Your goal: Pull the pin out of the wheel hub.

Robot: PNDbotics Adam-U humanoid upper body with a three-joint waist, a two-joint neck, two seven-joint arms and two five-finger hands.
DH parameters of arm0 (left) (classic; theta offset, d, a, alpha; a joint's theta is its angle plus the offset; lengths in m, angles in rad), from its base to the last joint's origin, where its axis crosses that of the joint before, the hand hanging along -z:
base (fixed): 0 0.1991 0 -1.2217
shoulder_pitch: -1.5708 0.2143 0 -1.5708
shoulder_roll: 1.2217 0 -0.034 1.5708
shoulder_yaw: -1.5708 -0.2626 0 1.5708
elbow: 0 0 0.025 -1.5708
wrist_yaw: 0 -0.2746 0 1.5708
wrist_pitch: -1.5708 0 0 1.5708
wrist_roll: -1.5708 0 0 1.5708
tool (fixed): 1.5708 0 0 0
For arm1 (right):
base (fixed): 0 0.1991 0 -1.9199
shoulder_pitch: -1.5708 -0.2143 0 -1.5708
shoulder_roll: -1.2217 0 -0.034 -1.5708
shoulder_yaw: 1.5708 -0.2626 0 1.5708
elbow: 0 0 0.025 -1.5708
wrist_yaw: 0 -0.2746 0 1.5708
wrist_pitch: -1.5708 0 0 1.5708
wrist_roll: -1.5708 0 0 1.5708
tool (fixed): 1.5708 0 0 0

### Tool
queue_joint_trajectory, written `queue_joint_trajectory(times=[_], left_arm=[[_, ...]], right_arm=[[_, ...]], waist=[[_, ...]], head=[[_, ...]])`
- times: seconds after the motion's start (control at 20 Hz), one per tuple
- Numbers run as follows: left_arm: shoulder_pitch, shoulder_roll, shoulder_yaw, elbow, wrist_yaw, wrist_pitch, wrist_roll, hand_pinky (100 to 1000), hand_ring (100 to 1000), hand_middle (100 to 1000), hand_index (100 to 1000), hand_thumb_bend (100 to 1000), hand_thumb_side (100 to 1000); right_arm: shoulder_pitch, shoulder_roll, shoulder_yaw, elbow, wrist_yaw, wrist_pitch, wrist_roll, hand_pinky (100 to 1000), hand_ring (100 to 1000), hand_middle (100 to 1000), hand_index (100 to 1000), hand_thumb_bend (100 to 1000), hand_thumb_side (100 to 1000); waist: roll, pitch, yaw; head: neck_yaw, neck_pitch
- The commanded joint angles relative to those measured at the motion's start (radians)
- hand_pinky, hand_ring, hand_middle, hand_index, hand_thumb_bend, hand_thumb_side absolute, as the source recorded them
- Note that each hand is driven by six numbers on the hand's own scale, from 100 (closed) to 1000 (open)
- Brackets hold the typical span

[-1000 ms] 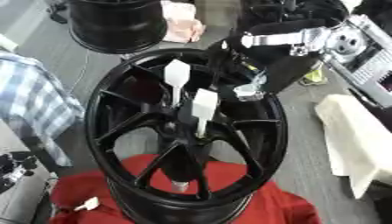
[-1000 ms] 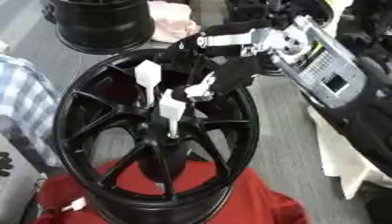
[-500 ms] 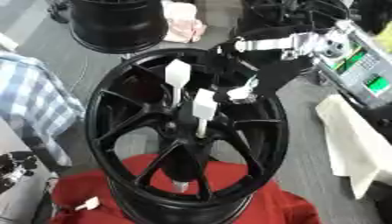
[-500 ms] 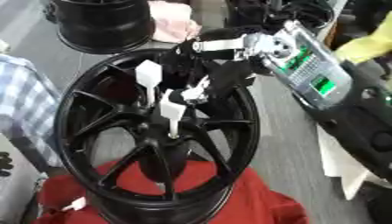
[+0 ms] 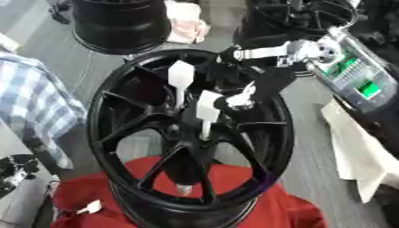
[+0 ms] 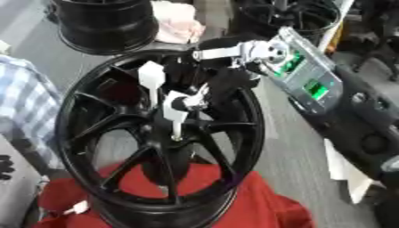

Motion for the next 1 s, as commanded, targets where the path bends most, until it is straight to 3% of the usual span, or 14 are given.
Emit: queue_joint_trajectory(times=[0.05, 1.0], left_arm=[[-0.011, 0.017, 0.000, -0.018, 0.001, -0.001, -0.003, 679, 681, 630, 738, 470, 517], [-0.014, 0.013, 0.001, -0.027, 0.004, 0.006, -0.007, 678, 681, 630, 738, 472, 517]], right_arm=[[-0.017, 0.004, -0.009, 0.019, 0.024, -0.011, 0.001, 787, 829, 823, 958, 338, 556], [-0.012, 0.071, -0.018, 0.133, 0.143, -0.067, -0.010, 785, 828, 819, 953, 338, 547]], waist=[[0.009, -0.016, 0.001], [0.009, -0.016, 0.005]], head=[[-0.003, 0.000], [-0.005, -0.002]])
